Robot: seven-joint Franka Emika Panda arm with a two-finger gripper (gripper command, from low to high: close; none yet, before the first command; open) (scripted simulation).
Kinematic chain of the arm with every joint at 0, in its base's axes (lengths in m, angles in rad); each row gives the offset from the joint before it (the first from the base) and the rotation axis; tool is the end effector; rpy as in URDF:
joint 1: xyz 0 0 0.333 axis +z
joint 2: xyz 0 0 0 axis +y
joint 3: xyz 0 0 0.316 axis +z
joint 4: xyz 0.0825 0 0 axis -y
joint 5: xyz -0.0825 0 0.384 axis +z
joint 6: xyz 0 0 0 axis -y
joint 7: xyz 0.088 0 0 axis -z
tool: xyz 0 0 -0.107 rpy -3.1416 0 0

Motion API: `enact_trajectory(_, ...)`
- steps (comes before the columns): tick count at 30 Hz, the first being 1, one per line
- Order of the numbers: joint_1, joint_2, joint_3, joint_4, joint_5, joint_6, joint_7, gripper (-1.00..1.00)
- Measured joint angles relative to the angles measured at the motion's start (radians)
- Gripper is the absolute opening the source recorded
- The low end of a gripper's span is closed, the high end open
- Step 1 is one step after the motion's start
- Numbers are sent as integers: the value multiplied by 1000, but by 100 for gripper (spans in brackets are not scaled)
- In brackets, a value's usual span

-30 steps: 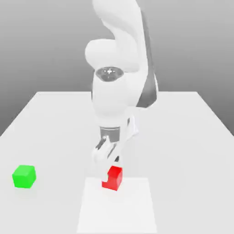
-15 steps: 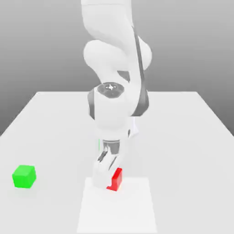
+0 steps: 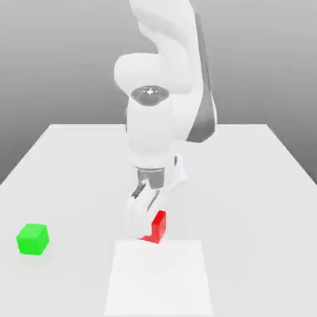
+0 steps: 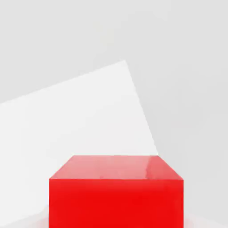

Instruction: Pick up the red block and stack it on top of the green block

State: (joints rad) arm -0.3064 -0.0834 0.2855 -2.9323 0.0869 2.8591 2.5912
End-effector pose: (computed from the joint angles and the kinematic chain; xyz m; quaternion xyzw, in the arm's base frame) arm 0.3339 -0.0151 0.2038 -0.2208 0.9753 -0.0006 0.0039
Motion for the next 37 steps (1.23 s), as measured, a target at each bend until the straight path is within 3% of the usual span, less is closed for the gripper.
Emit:
enact_trajectory(3, 1, -33, -9, -7, 14, -31, -16, -100)
enact_trajectory(13, -224, 17, -191, 137, -110, -130, -210, -100)
enact_trajectory(22, -429, 67, -306, 272, -93, -213, -477, -100)
enact_trajectory(25, -513, 104, -291, 286, -105, -186, -492, -100)
enact_trajectory(34, -481, 260, -266, 294, -114, -41, -488, -100)
enact_trajectory(35, -483, 273, -263, 294, -109, -30, -491, 100)
enact_trajectory(37, -483, 273, -263, 294, -109, -30, -491, 100)
